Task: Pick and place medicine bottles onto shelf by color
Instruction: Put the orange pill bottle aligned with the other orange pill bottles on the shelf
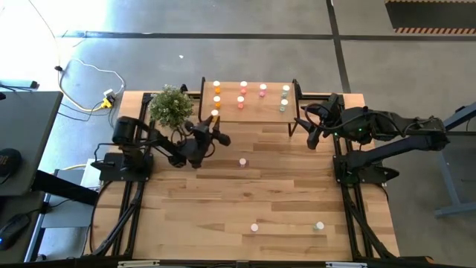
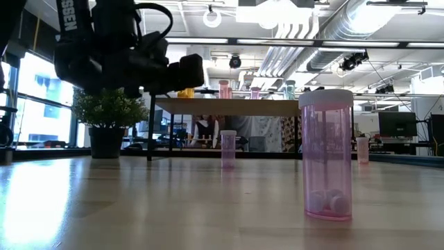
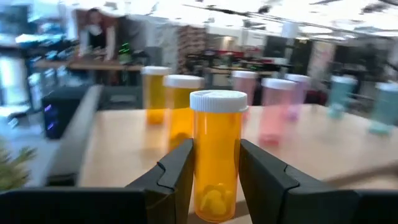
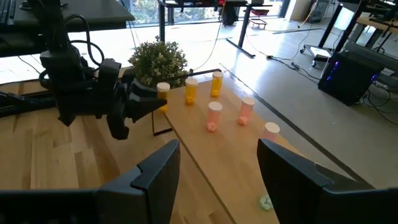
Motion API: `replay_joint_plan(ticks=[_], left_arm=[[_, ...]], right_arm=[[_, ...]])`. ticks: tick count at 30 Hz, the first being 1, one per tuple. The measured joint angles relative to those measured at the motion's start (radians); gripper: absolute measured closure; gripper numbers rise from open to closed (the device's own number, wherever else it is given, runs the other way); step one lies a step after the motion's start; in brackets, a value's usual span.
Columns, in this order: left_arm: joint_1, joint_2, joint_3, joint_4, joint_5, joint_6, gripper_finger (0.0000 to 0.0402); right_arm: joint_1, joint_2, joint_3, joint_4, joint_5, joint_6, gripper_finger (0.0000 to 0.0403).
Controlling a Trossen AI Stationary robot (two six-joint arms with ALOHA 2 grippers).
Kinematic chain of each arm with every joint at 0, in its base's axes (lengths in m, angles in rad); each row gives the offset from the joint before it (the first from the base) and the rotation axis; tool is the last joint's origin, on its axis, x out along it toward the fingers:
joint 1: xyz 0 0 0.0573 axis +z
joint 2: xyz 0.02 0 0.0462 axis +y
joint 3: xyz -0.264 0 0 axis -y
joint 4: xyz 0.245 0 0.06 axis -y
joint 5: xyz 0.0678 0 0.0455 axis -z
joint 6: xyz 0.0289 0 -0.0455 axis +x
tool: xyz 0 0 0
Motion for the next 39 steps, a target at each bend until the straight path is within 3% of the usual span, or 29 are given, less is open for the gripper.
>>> replay_joint_plan(ticks=[7, 18, 39], left_arm=[[0.022, 0.032, 0.037, 0.016, 0.062, 0.084, 0.0294], [0.028, 0.034, 0.045, 0.016, -0.017, 0.17, 0.0294], [0.04, 0.034, 0.045, 0.012, -0.028, 0.149, 0.0294]], right_arm=[[0.0, 0.0, 0.0, 0.0, -0.001, 0.005, 0.0197], [0.0, 0.0, 0.0, 0.0, 0.0, 0.034, 0.0197], [0.0, 0.0, 0.0, 0.0, 0.0, 0.034, 0.0197]])
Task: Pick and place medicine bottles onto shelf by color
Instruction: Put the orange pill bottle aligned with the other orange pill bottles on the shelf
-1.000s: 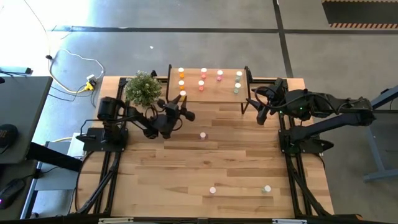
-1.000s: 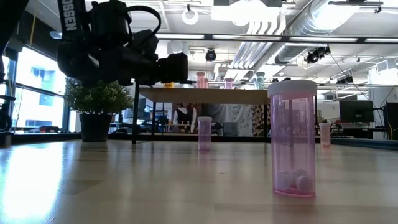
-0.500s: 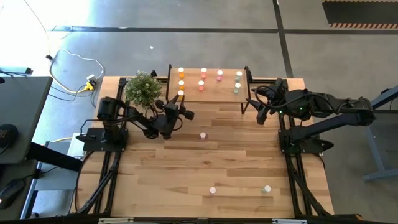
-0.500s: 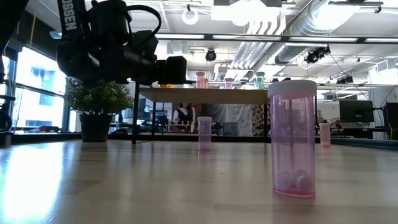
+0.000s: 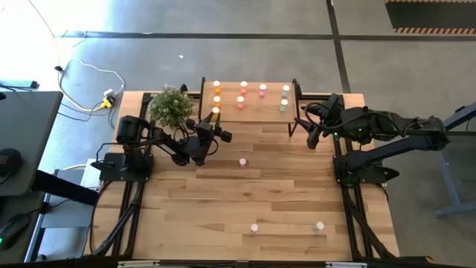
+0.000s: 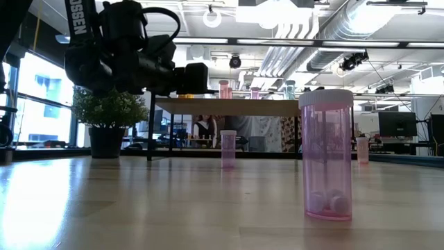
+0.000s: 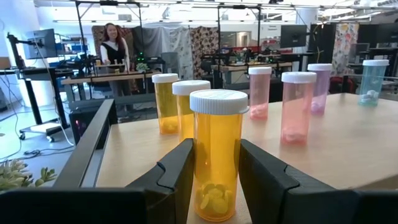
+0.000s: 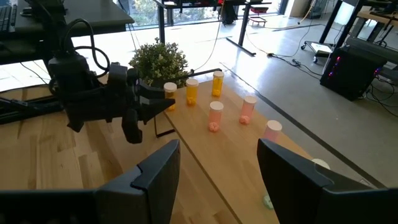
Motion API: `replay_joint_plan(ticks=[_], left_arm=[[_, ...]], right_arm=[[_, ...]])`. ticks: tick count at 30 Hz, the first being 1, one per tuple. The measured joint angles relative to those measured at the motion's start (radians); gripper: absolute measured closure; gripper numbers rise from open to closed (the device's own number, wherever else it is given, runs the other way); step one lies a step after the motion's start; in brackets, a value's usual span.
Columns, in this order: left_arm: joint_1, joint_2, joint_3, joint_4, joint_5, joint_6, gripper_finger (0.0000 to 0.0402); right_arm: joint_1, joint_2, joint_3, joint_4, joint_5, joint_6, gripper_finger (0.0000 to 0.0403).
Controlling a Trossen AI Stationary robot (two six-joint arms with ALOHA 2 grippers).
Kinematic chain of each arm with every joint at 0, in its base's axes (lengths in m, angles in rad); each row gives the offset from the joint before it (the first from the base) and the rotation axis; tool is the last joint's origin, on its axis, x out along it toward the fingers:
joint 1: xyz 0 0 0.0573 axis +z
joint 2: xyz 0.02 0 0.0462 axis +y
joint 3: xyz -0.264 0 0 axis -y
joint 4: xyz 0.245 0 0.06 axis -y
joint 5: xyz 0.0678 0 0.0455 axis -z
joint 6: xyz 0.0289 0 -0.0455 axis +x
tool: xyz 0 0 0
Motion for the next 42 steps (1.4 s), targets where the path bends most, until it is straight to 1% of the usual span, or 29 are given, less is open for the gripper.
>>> replay_joint_plan(ticks=[11, 31, 36, 42], left_arm=[[0.006, -0.001, 0.0, -0.011, -0.001, 0.0, 0.029], [0.007, -0.001, 0.0, -0.021, -0.011, 0.001, 0.0214], [0.007, -0.001, 0.0, -0.003, -0.007, 0.015, 0.0203], [0.007, -0.001, 0.007, 0.004, 0.0, 0.04, 0.0201]], right_arm=[[0.0, 0.0, 0.0, 0.0, 0.0, 0.0, 0.0197], [0.0, 0.0, 0.0, 0.0, -0.012, 0.0, 0.0197], [0.0, 0.0, 0.0, 0.0, -0.012, 0.002, 0.0197], [0.0, 0.0, 0.0, 0.0, -0.012, 0.002, 0.0197]])
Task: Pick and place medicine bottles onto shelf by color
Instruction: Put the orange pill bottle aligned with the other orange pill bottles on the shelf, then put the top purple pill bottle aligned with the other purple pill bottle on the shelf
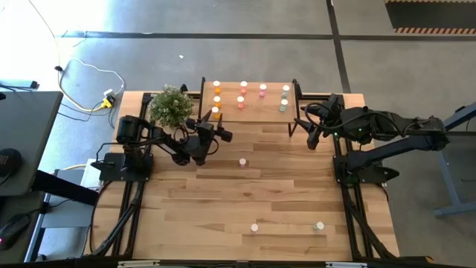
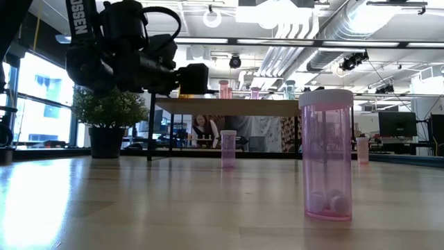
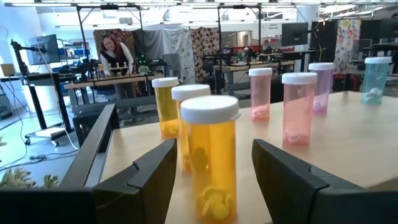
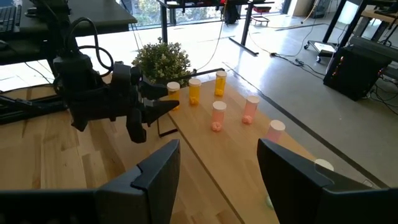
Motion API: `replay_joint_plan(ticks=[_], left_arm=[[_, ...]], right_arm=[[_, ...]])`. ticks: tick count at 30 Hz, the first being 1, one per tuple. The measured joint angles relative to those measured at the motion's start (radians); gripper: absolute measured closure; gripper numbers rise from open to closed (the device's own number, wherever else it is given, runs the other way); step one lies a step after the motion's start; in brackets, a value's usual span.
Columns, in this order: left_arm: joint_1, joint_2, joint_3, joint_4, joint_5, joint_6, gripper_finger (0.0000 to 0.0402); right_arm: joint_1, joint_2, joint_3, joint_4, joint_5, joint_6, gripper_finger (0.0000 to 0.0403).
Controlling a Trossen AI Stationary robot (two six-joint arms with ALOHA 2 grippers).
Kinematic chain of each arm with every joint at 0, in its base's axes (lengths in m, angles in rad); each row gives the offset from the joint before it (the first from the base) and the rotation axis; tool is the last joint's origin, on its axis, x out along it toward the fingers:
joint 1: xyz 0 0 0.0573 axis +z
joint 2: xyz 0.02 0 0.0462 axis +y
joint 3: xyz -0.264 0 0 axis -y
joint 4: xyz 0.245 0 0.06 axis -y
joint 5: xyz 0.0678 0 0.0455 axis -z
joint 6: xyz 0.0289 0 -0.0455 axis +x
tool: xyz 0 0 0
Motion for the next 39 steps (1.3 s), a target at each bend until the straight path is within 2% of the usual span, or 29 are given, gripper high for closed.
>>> replay_joint_plan(ticks=[7, 12, 24, 39], left_arm=[[0.0, 0.0, 0.04, 0.0, -0.009, 0.08, 0.0201], [0.0, 0.0, 0.061, 0.0, -0.06, 0.126, 0.0201], [-0.003, -0.044, 0.063, 0.001, -0.06, 0.145, 0.0201], [-0.004, -0.218, 0.063, -0.004, 0.001, 0.201, 0.0201]], right_arm=[[0.0, 0.0, 0.0, 0.0, 0.0, 0.0, 0.0197], [0.0, 0.0, 0.0, 0.0, 0.0, 0.001, 0.0197], [0.0, 0.0, 0.0, 0.0, 0.0, 0.0, 0.0197], [0.0, 0.0, 0.0, -0.001, 0.0, 0.002, 0.0197]])
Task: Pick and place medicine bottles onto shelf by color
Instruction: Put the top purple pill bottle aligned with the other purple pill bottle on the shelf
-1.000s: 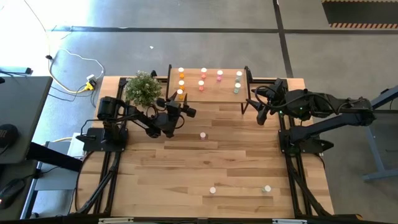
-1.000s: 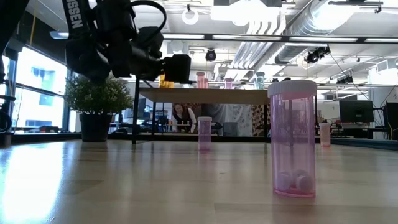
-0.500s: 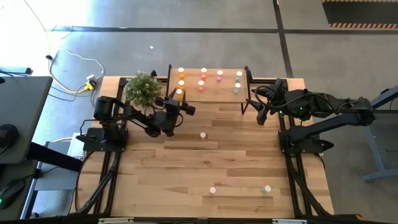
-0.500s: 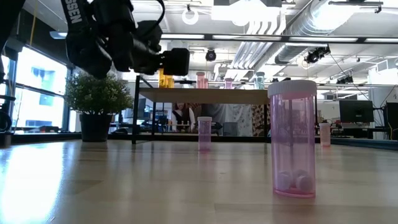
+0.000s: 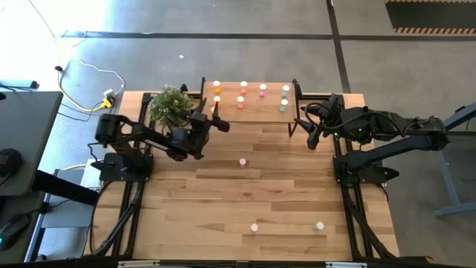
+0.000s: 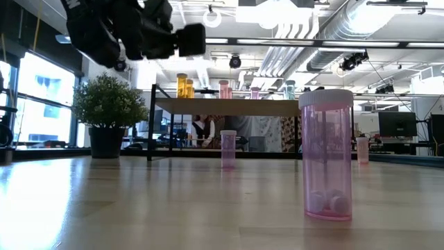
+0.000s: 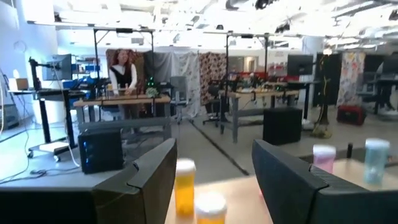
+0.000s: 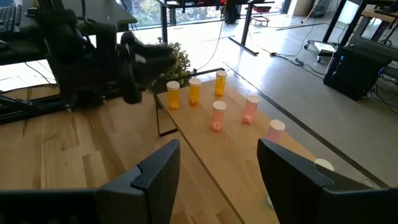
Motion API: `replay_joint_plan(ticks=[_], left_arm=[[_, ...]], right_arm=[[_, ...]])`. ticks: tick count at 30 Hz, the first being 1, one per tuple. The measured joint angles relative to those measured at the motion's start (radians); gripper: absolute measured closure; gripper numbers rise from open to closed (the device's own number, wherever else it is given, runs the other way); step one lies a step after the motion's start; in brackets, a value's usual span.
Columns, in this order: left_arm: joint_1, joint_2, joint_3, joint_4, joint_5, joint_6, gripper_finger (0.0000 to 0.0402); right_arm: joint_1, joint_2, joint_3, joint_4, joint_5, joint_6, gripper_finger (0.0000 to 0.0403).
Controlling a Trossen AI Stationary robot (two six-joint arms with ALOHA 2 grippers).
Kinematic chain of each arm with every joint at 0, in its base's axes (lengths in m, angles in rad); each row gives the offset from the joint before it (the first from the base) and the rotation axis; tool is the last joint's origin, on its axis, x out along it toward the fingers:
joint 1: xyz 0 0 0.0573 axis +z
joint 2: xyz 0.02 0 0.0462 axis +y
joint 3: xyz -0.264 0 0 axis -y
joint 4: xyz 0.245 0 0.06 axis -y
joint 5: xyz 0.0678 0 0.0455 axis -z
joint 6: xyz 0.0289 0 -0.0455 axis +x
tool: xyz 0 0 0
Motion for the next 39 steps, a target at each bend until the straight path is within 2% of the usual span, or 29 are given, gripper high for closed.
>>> replay_joint_plan(ticks=[11, 15, 21, 24, 32, 35, 39], left_arm=[[-0.054, -0.221, 0.0, -0.084, 0.015, 0.212, 0.0201], [-0.105, -0.304, 0.0, -0.187, -0.005, 0.268, 0.0201], [-0.217, -0.409, 0.0, -0.455, -0.059, 0.245, 0.0202], [-0.281, -0.449, 0.0, -0.616, -0.06, 0.172, 0.0202], [-0.412, -0.542, 0.0, -1.011, -0.003, -0.164, 0.0202], [-0.441, -0.573, 0.0, -1.169, 0.09, -0.321, 0.0202], [-0.461, -0.617, 0.0, -1.35, 0.263, -0.537, 0.0202]], right_arm=[[0.0, 0.0, 0.0, -0.025, 0.0, 0.037, 0.0197], [0.0, 0.0, -0.016, -0.054, -0.001, 0.08, 0.0197], [0.0, 0.005, -0.098, -0.073, -0.029, 0.176, 0.0197], [0.0, 0.007, -0.151, -0.07, -0.065, 0.234, 0.0197], [0.028, 0.007, -0.298, 0.011, -0.154, 0.338, 0.0197], [0.057, 0.007, -0.365, 0.132, -0.188, 0.338, 0.0197], [0.108, 0.007, -0.449, 0.31, -0.214, 0.338, 0.0197]])
